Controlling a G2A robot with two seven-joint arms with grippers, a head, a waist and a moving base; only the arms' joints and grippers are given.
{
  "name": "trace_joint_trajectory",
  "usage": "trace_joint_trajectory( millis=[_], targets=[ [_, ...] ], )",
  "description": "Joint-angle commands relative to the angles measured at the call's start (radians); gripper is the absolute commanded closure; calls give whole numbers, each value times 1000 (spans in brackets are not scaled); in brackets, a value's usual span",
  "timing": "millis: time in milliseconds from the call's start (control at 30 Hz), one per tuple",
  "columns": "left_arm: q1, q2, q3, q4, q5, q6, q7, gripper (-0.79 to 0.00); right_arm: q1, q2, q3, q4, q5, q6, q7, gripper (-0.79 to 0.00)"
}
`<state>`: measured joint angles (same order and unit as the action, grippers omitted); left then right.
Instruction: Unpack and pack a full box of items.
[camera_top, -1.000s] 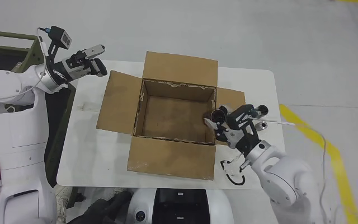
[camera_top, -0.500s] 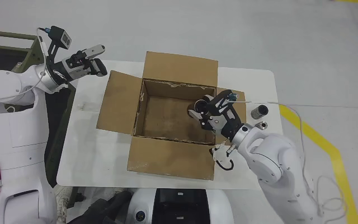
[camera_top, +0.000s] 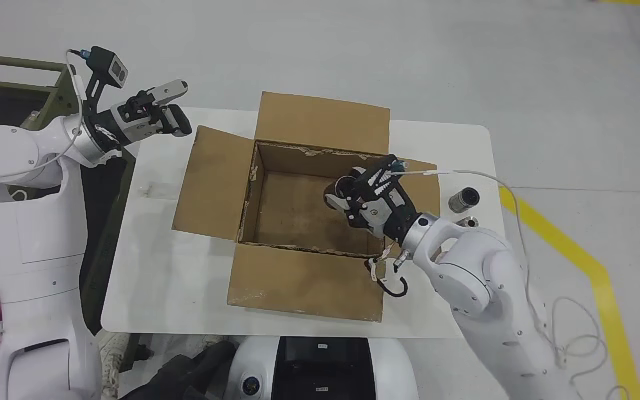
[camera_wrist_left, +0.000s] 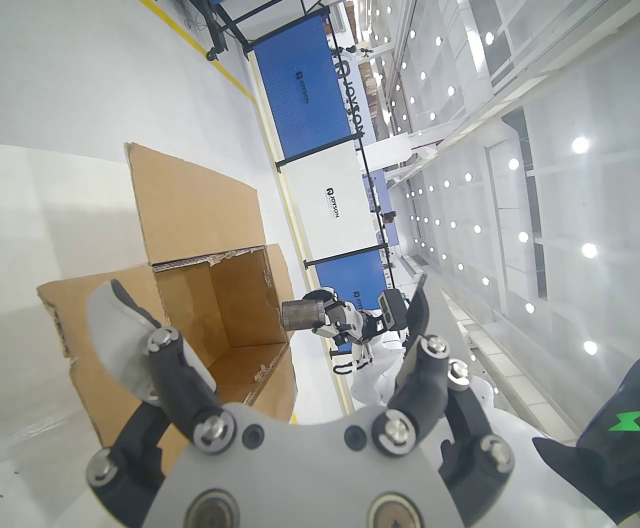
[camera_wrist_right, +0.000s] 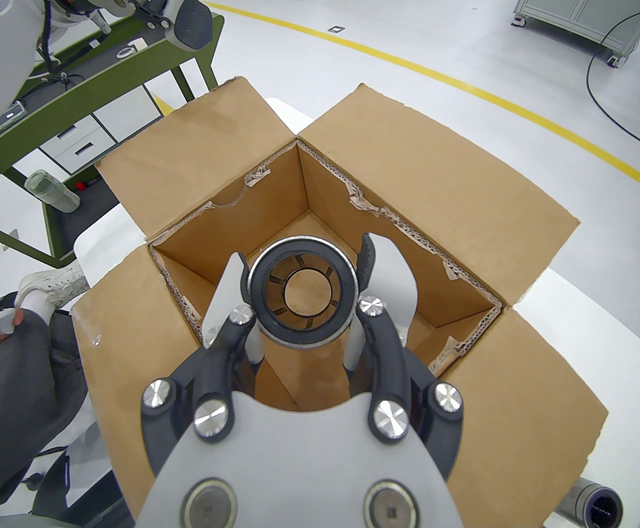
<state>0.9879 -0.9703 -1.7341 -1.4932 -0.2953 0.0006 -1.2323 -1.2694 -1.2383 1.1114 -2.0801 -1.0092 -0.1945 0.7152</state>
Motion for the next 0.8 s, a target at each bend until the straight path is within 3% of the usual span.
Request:
trace_joint_trajectory(
  millis=[0,467,767],
  targets=[
    [0,0,0,0,0,0,0,-785,0,0,0,0,0,0,0,0],
    [0,0,0,0,0,0,0,-785,-1,-1,-4,17,0,-1,-18,0],
    [0,0,0,0,0,0,0,-785,189,-34,-126,236,64,-22,-34,0]
  ],
)
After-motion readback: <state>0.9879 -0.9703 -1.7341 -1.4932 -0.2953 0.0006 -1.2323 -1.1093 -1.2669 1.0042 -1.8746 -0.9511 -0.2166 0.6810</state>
